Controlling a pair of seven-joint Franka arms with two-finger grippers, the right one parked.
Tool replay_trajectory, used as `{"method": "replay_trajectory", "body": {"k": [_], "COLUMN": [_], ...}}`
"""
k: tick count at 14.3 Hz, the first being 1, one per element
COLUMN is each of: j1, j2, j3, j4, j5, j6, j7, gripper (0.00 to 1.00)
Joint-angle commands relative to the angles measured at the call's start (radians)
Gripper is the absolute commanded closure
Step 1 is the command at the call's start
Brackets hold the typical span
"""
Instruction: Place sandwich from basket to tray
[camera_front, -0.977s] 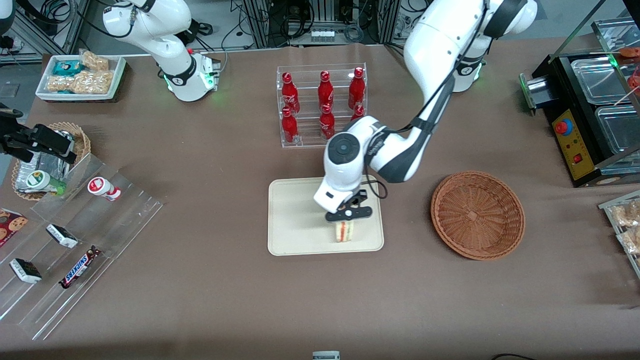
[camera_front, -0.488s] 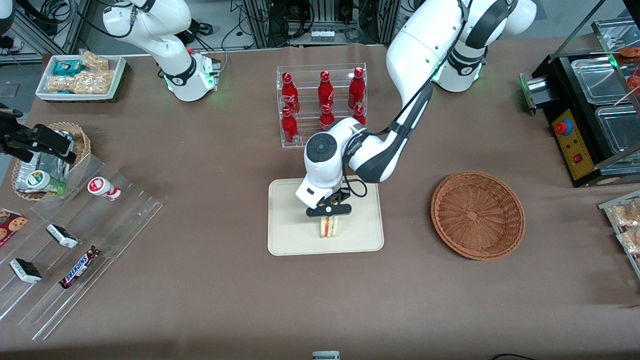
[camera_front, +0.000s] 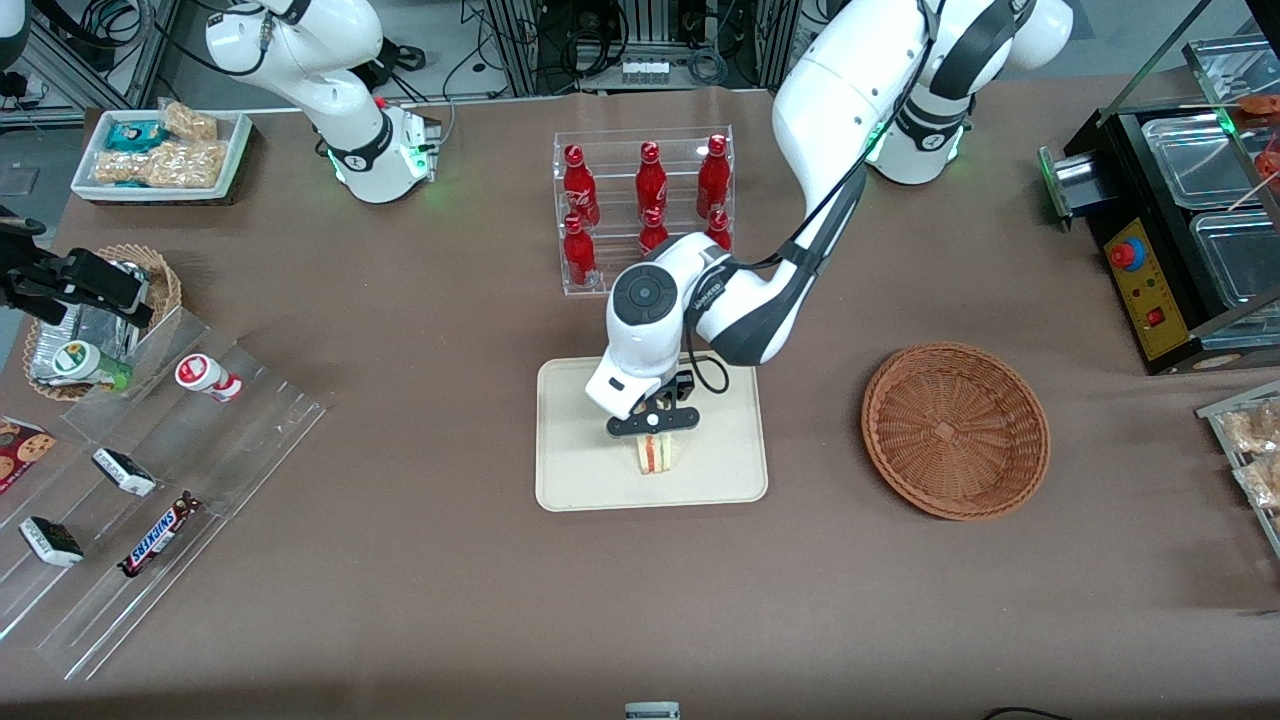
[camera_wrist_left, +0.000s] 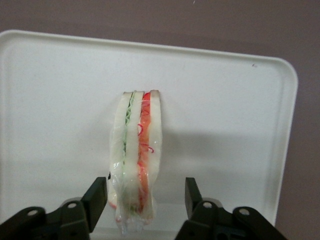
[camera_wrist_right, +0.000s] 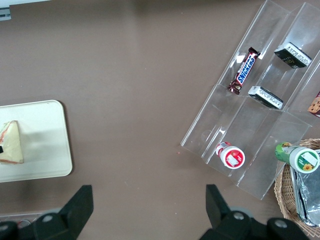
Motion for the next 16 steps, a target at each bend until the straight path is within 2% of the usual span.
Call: {"method": "replay_trajectory", "body": {"k": [1,3,6,16], "j1": [0.031,0.071,0.163,0.471], "j2": [-0.105,-0.162,-0.268,-0.550], "j3": [0.007,0.007,0.006,0.006], "j4": [-0.019,-0.033,-0.132,-0.456], "j5": [0.002,-0.001,-0.013,-0.025], "j6": [-0.041,-0.102,-0.186,-0.193], "j7": [0.008,0.034,0.129,0.494], "gripper": [0.00,0.00,0.00,0.00]}}
